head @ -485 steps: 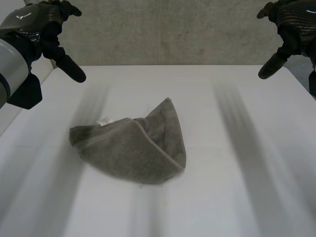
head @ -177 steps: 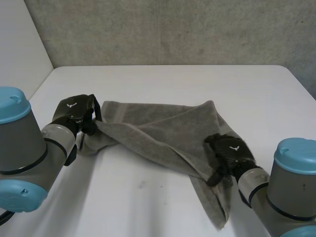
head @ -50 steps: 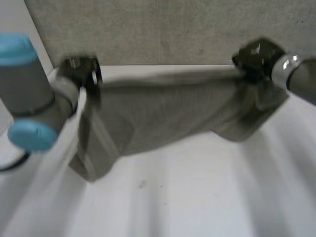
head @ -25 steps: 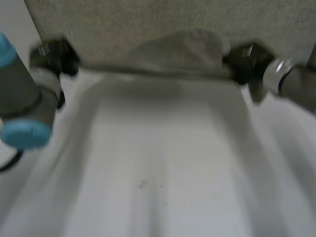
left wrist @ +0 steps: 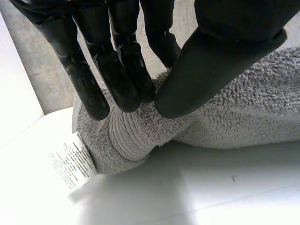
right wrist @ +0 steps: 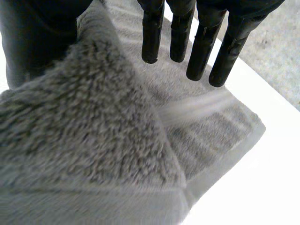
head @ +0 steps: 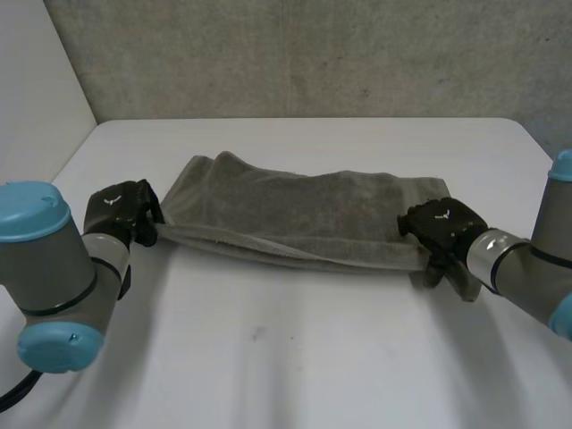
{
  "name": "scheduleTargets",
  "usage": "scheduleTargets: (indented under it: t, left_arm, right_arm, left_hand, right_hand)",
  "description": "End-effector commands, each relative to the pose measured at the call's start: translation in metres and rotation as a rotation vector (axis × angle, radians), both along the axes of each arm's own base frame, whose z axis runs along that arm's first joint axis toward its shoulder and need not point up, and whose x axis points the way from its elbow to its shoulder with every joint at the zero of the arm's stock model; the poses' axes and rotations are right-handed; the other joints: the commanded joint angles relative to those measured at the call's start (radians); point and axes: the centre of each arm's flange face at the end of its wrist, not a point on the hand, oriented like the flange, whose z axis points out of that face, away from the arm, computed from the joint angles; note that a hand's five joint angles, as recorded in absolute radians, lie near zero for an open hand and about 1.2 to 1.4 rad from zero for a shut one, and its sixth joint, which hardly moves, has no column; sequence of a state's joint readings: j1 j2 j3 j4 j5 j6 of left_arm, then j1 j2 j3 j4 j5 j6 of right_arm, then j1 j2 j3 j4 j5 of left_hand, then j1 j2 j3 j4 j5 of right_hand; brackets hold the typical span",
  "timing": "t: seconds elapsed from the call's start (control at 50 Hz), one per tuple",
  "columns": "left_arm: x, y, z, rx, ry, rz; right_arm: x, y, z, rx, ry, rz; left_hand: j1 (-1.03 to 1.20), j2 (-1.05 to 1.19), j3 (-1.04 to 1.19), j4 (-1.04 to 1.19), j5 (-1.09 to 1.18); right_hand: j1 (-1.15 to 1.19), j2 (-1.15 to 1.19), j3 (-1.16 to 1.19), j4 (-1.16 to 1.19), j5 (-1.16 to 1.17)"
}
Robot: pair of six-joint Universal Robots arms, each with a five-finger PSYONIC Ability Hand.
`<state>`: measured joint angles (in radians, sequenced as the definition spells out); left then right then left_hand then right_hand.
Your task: Fold the towel.
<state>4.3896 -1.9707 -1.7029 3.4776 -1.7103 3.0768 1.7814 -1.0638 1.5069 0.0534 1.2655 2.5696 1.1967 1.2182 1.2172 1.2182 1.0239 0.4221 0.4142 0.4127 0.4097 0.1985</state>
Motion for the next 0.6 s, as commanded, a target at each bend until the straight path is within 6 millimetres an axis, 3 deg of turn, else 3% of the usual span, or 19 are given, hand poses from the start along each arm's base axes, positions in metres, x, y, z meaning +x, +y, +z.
scheduleTargets:
  t: [0.02,0.22,0.4,0.5,0.56,0.6]
  left_arm:
    - [0.001,0.005,-0.004,0.017,-0.004,-0.004]
    - [0.001,0.006,-0.005,0.021,-0.004,-0.005]
    - [0.000,0.009,-0.007,0.029,-0.006,-0.009]
    - [0.000,0.010,-0.008,0.031,-0.009,-0.010]
    - [0.000,0.010,-0.008,0.031,-0.009,-0.011]
    - [0.000,0.011,-0.009,0.031,-0.009,-0.013]
  right_arm:
    - [-0.014,0.015,-0.010,0.046,0.063,-0.068]
    - [-0.035,0.028,0.003,-0.044,0.083,-0.114]
    - [-0.037,0.049,-0.010,-0.099,0.068,-0.109]
    - [-0.035,0.056,-0.006,-0.161,0.040,-0.083]
    - [-0.033,0.060,-0.006,-0.180,0.025,-0.058]
    - [-0.032,0.062,-0.004,-0.191,0.015,-0.042]
  left_hand:
    - [0.200,0.178,0.179,0.178,0.198]
    - [0.200,0.178,0.179,0.178,0.198]
    - [0.200,0.178,0.179,0.178,0.198]
    - [0.200,0.178,0.179,0.178,0.198]
    - [0.200,0.178,0.179,0.178,0.198]
    - [0.200,0.178,0.179,0.178,0.198]
  right_hand:
    - [-0.073,-0.065,-0.064,-0.061,-0.024]
    - [-0.023,-0.015,-0.014,-0.011,0.026]
    - [-0.041,-0.033,-0.031,-0.028,0.009]
    - [-0.017,-0.009,-0.008,-0.005,0.032]
    - [0.062,0.070,0.072,0.075,0.111]
    - [0.301,0.309,0.311,0.314,0.351]
